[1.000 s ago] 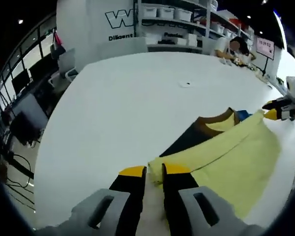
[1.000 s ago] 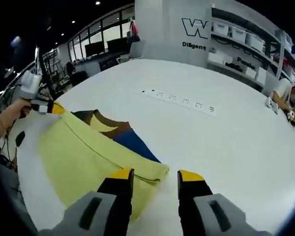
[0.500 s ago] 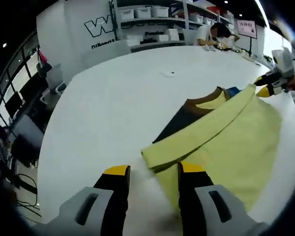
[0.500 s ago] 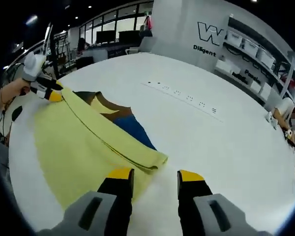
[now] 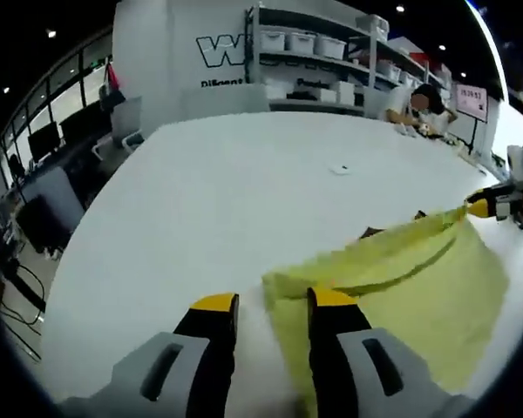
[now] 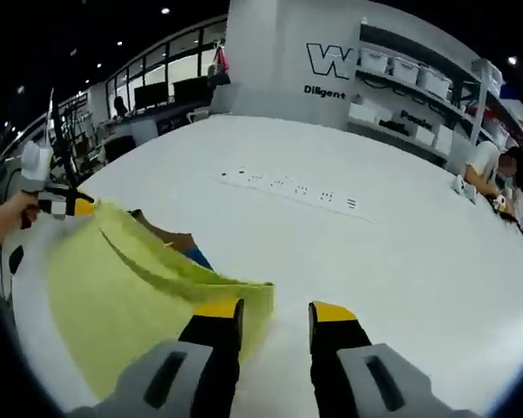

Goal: Fold the garment on the visible template until the final outline fits inside the template.

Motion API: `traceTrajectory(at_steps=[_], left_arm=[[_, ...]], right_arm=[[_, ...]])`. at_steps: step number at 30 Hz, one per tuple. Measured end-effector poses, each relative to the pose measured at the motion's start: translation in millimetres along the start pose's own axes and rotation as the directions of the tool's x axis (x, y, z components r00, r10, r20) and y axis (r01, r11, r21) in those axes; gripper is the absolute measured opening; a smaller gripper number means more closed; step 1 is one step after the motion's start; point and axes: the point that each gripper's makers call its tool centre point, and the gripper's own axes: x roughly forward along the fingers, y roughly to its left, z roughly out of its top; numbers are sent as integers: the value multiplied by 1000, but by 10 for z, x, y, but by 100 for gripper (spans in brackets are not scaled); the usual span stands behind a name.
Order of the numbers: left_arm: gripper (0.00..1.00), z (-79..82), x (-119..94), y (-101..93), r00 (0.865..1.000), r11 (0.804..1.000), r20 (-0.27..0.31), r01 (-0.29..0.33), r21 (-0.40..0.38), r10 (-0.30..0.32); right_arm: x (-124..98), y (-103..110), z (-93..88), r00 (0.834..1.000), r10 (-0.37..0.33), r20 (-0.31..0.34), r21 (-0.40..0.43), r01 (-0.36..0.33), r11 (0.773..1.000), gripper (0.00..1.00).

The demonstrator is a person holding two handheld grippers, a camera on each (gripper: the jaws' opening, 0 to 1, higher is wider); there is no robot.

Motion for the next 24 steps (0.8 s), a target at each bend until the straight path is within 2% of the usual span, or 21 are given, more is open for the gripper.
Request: traceTrajectory(at_steps=[4, 9, 14, 24], left_arm=[[31, -37, -52, 30, 1000, 1000, -19, -6, -7, 6], [31, -88, -158, 40, 999, 1000, -38, -9, -12, 9], [32, -83, -249, -29, 999, 1000, -42, 5, -9, -6], [32, -206, -473, -166, 997, 999, -71, 39, -21, -41]], right_arm=[[-35, -6, 6, 1000, 2, 2, 67, -2, 998, 29], [-138, 51, -4, 1000, 13, 6, 60, -14, 998, 29], [-241, 118, -9, 1000, 27, 11, 70, -28, 997, 30], [-444, 291, -233, 998, 64, -27, 93, -61, 994, 34]])
